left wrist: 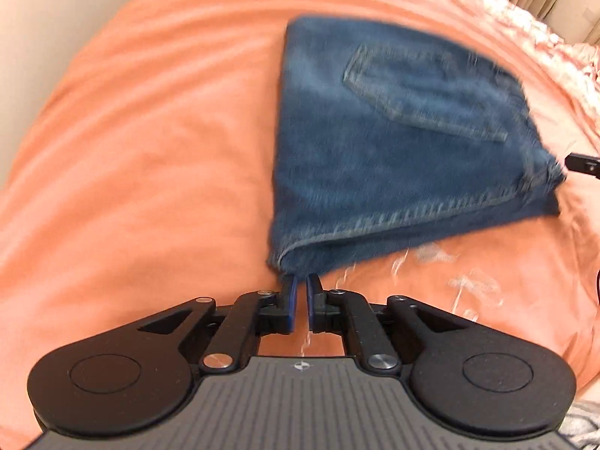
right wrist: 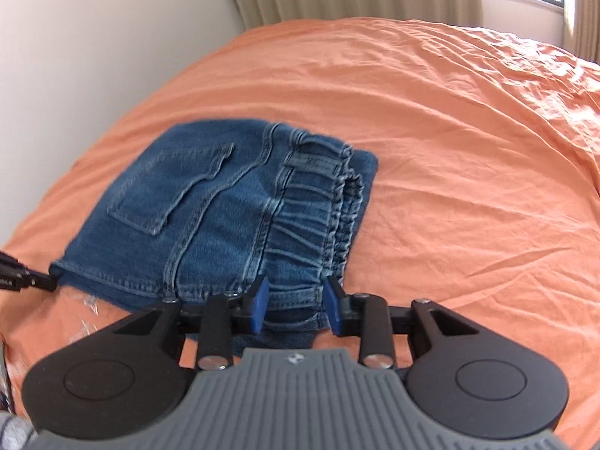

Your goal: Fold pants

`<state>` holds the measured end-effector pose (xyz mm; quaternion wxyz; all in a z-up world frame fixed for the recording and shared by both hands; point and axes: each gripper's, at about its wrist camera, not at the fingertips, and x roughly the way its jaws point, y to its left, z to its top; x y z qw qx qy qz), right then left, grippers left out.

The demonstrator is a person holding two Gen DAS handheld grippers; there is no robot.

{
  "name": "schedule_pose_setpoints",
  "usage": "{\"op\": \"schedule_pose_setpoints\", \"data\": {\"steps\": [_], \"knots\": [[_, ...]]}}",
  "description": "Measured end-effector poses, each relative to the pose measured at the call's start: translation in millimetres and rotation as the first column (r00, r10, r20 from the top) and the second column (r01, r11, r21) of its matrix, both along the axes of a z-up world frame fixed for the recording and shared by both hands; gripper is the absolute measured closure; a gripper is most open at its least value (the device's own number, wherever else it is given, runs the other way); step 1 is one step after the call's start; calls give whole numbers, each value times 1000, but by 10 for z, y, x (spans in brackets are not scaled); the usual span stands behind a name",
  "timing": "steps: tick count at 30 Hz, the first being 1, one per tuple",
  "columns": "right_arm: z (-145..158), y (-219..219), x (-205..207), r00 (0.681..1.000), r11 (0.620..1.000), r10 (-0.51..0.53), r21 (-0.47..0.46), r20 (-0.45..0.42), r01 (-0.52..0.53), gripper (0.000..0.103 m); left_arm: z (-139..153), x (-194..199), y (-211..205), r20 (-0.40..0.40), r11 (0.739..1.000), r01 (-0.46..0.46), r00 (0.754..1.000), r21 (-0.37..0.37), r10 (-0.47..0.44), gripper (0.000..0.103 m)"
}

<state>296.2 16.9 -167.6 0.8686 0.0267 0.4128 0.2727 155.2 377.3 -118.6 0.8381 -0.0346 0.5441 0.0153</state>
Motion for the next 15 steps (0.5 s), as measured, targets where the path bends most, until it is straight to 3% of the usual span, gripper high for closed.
{"op": "schedule_pose_setpoints", "data": {"steps": [4,8,11,15], "knots": [[108,107,199,998,1000,-23,15,55,22,79,244,188,-27,109,999,-34,993,-10,35,85],[177,337,466,994,999,-36,16,103,35,84,333,537,-37,205,992,-96,973,-80,110,80],[152,504,729,991,999,-31,-17,128,34,86,272,809,-63,231,982,-134,959,-135,163,78],[-108,578,1055,995,996,-46,-68,84,52,97,75,1098,-124,221,975,-152,957,-164,187,78]]}}
